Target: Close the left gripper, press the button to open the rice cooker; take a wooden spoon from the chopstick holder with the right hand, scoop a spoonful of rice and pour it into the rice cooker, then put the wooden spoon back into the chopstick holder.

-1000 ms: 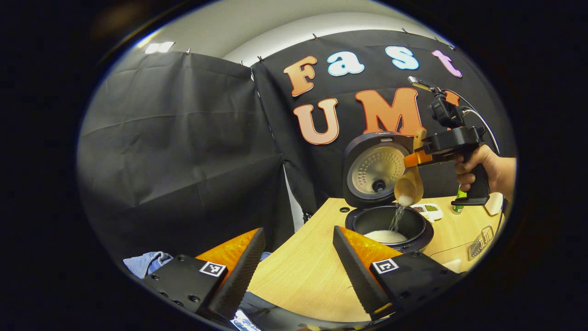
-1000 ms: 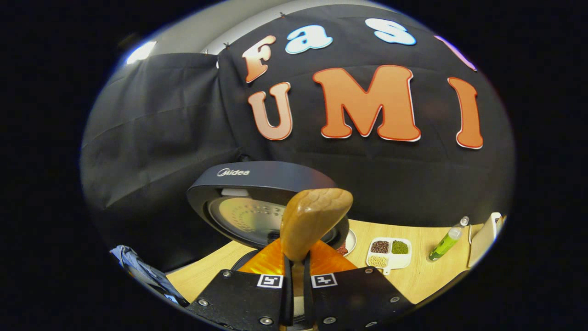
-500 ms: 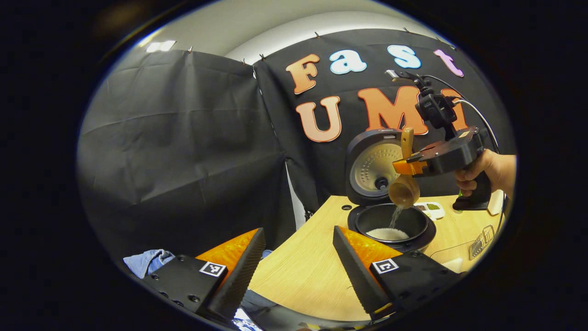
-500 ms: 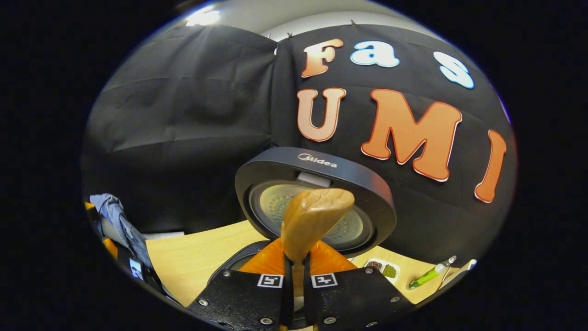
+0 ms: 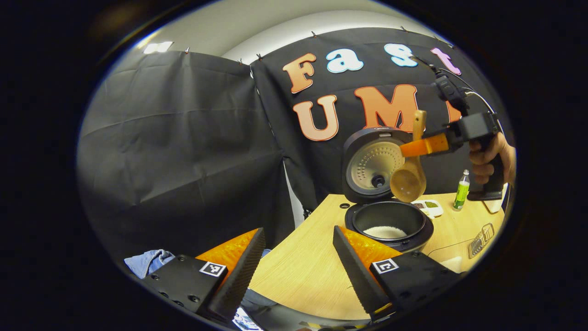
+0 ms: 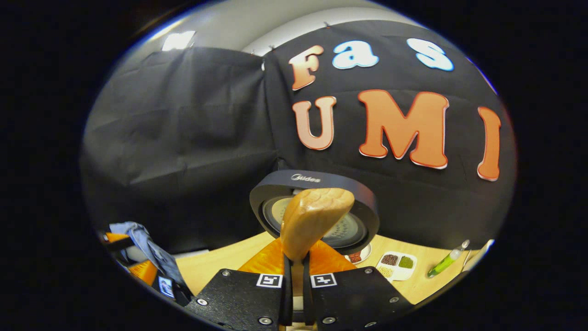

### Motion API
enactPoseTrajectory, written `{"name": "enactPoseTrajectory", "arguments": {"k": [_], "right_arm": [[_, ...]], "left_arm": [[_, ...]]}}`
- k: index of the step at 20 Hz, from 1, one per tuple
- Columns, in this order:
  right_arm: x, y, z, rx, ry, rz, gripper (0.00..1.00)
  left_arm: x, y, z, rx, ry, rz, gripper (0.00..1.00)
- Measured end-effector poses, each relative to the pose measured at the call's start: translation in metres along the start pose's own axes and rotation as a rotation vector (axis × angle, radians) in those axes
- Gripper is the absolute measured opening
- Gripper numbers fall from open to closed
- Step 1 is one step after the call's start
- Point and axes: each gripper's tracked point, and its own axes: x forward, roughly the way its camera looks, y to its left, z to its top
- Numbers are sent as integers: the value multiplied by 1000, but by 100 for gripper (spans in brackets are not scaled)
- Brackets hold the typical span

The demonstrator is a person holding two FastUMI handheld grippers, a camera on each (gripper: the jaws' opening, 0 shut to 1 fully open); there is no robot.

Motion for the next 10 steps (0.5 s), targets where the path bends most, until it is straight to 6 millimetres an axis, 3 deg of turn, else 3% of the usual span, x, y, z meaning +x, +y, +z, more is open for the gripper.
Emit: {"name": "enactPoseTrajectory", "arguments": {"k": [3,4,5,8,9,10], "right_arm": [[-24,-27,7,143,-8,-22,8],[-34,-42,1,187,-4,-36,8],[-43,-56,-6,228,3,-55,8],[-76,-104,-30,303,19,-148,8],[-88,-120,-39,317,29,-187,8],[-99,-137,-52,333,42,-232,8]], "left_arm": [[1,-10,1,3,0,-18,100],[1,-14,1,4,1,-28,92],[1,-19,3,5,-1,-37,100],[1,-35,3,8,2,-70,92],[1,-41,3,9,5,-82,92],[1,-47,2,14,11,-94,100]]}}
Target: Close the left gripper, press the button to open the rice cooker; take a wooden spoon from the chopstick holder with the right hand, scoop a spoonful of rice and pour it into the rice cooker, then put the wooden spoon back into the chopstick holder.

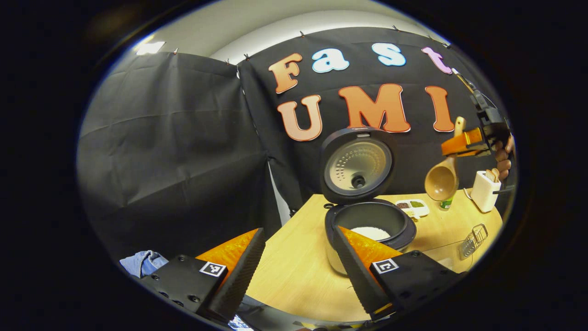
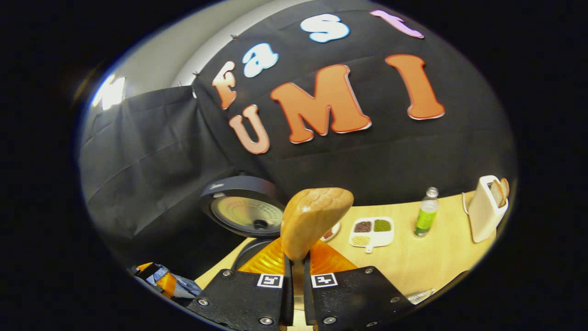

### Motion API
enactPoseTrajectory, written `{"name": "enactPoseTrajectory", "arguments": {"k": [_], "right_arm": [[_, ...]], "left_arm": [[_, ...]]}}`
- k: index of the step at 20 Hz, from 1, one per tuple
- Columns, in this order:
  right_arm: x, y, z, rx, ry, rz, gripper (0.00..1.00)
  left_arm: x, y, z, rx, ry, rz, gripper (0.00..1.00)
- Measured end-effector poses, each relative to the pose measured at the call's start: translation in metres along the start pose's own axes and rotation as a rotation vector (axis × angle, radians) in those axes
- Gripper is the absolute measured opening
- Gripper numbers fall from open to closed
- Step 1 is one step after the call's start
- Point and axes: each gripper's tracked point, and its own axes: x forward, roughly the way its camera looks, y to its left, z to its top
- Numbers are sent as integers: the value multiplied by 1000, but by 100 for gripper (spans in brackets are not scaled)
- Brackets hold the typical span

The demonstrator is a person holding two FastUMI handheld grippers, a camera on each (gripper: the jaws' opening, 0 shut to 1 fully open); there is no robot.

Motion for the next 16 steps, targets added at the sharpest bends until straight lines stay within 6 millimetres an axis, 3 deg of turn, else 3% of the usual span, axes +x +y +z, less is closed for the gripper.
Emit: {"name": "enactPoseTrajectory", "arguments": {"k": [1,2,3,7,8,13,16], "right_arm": [[-7,-23,-6,18,8,-47,8],[-14,-43,-11,37,15,-89,8],[-21,-64,-16,58,20,-129,8],[-57,-126,-33,102,30,-249,8],[-65,-138,-38,110,34,-275,8],[-89,-180,-54,111,33,-366,8],[-96,-194,-76,104,54,-400,8]], "left_arm": [[2,-4,-1,6,5,-7,92],[3,-9,-1,11,9,-16,92],[6,-16,1,13,8,-26,100],[12,-42,9,27,-1,-75,100],[14,-49,10,31,-1,-87,94],[22,-73,27,48,-21,-133,100],[24,-82,33,50,-26,-145,92]]}}
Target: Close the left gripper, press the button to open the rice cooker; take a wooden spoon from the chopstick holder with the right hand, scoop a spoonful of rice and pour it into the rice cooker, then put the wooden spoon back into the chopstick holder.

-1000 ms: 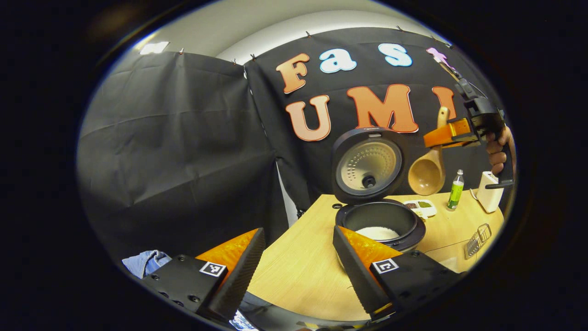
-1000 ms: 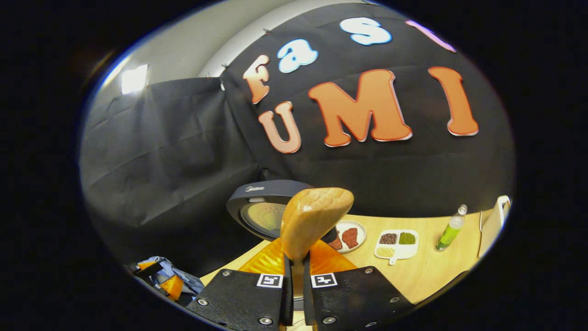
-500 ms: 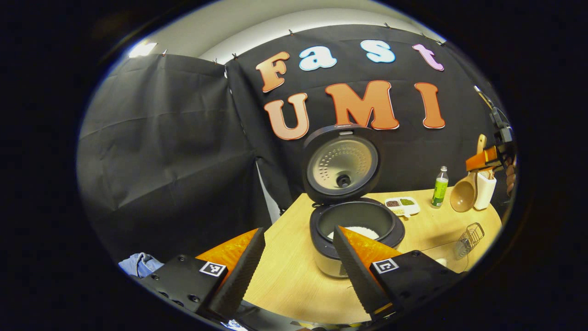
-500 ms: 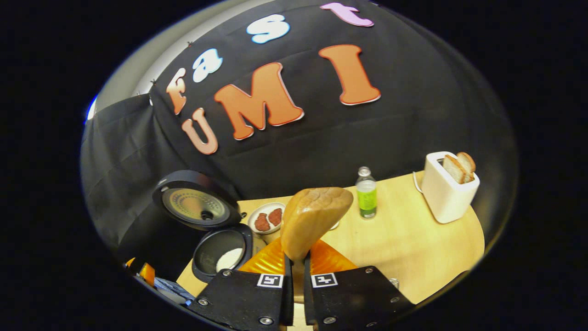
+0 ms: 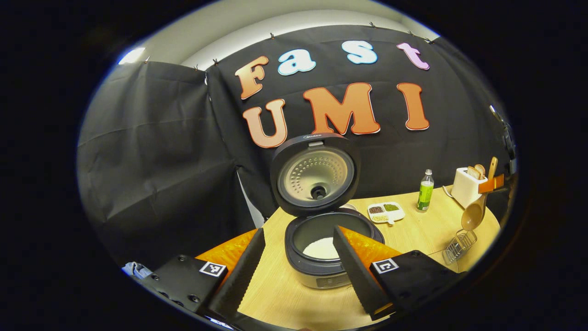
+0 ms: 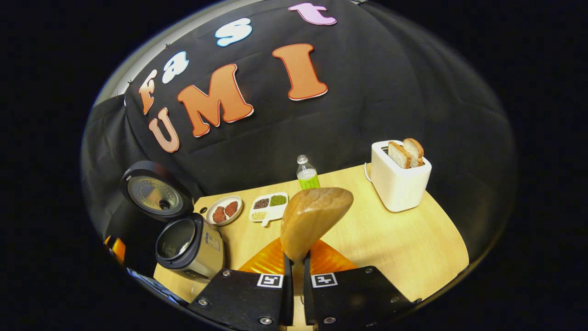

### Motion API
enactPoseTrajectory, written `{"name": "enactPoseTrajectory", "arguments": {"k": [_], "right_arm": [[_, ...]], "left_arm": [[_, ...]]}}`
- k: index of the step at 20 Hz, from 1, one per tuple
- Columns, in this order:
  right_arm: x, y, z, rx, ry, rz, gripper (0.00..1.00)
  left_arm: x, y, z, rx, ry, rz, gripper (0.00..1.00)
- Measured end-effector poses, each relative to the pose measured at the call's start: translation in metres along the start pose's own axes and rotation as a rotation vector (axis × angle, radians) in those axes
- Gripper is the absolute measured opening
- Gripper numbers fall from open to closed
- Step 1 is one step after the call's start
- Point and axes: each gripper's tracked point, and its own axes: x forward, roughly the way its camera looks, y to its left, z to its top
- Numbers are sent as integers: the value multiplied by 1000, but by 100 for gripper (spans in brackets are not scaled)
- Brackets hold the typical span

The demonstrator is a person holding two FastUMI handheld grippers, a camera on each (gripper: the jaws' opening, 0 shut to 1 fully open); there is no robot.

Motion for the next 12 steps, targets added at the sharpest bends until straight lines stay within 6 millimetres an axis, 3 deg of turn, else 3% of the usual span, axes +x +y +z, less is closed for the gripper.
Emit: {"name": "enactPoseTrajectory", "arguments": {"k": [6,12], "right_arm": [[21,-17,-47,-27,87,-21,8],[35,-24,-69,-9,128,-21,8]], "left_arm": [[-2,-9,0,-24,25,2,92],[2,-14,13,-23,13,-2,92]]}}
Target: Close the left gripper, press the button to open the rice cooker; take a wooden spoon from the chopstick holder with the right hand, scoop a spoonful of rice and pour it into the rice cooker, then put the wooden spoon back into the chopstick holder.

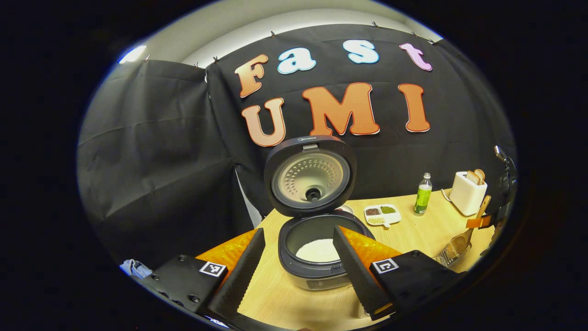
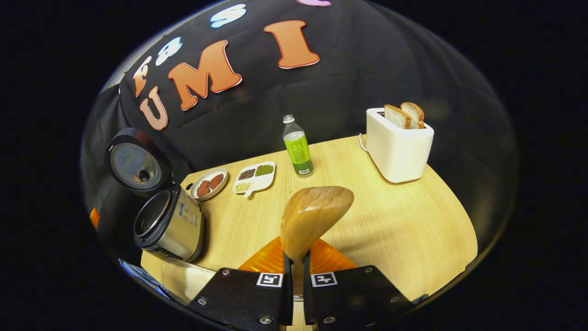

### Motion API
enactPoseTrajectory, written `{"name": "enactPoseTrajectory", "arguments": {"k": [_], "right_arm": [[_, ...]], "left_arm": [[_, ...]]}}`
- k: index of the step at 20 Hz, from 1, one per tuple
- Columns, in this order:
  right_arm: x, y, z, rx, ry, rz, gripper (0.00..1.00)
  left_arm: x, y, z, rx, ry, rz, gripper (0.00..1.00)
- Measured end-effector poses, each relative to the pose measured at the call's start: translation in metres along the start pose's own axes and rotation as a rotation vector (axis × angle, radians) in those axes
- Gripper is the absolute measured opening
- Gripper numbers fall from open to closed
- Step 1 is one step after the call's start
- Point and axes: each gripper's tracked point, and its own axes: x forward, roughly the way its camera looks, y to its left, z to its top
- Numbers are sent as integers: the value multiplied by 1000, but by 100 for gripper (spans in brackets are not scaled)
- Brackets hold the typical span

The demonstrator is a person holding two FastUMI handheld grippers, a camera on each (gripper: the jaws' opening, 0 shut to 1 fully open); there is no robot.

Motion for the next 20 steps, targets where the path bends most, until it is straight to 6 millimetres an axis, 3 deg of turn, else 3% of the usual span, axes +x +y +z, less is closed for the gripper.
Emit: {"name": "enactPoseTrajectory", "arguments": {"k": [2,3,6,13,15,19,20], "right_arm": [[4,-5,-10,0,31,-9,8],[6,-6,-13,-5,38,-14,8],[6,-10,-20,-19,49,-30,8],[11,-28,-28,45,105,-84,12],[11,-38,-36,80,144,-118,19],[8,-42,-41,122,171,-125,43],[6,-44,-41,112,171,-133,53]], "left_arm": [[3,-11,2,-12,2,-22,92],[5,-16,3,-14,0,-30,100],[9,-27,11,-13,-13,-59,92],[18,-25,7,-20,-4,-75,92],[20,-24,9,-21,-5,-73,92],[24,-20,16,-19,-18,-63,92],[26,-20,19,-23,-21,-63,92]]}}
